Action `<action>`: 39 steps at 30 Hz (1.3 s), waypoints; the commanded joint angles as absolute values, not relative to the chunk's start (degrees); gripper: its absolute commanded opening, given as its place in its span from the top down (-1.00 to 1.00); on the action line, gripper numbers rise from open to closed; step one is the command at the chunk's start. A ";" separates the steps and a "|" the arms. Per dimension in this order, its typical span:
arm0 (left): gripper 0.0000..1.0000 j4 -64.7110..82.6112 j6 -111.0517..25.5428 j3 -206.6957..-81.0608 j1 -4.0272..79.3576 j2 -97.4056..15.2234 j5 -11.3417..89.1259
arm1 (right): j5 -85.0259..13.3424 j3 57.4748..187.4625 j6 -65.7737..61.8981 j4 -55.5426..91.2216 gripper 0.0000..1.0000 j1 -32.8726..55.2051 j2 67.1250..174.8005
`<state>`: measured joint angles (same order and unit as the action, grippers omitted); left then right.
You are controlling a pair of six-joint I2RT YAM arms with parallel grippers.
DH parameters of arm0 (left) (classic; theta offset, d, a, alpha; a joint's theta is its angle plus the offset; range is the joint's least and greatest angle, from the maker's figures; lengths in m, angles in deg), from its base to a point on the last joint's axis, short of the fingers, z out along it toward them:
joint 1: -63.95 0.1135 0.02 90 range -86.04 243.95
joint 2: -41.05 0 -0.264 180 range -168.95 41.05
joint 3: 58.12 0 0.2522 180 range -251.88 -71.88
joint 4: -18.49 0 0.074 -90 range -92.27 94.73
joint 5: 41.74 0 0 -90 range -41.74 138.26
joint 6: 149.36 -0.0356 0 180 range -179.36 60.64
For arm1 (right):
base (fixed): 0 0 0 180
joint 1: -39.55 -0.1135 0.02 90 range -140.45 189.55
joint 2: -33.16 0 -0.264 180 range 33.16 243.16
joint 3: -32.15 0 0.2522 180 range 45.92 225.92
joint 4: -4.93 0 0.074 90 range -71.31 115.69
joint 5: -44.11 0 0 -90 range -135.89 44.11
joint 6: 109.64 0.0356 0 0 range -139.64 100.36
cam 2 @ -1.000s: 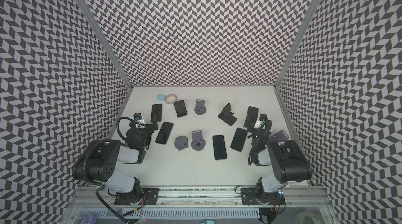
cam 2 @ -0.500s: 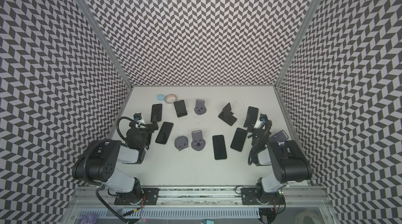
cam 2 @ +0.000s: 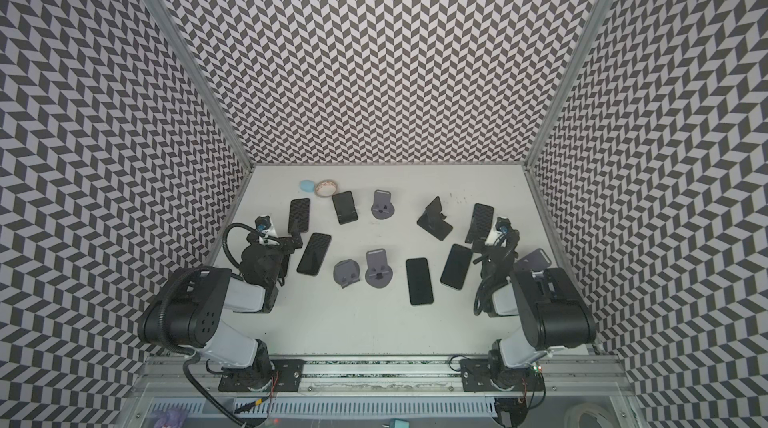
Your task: Remove the phone from the phone stand
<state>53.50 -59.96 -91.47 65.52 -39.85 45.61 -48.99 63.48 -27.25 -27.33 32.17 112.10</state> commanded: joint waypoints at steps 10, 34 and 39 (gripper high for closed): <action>-0.89 85.66 -59.03 -81.47 66.44 -47.10 40.82 | -41.39 52.77 -24.16 -63.70 -0.82 36.56 119.43; -1.00 76.69 -58.97 -86.69 62.29 -48.44 54.94 | -59.45 57.17 -17.53 -60.77 -0.98 36.30 122.68; -1.00 76.53 -58.96 -86.82 62.37 -48.55 54.77 | -59.43 57.08 -17.53 -60.88 -0.98 36.32 122.68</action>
<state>76.52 -59.28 -85.83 62.44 -48.81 54.46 -58.58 57.38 -18.01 -57.65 36.35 122.13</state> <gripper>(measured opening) 0.998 0.992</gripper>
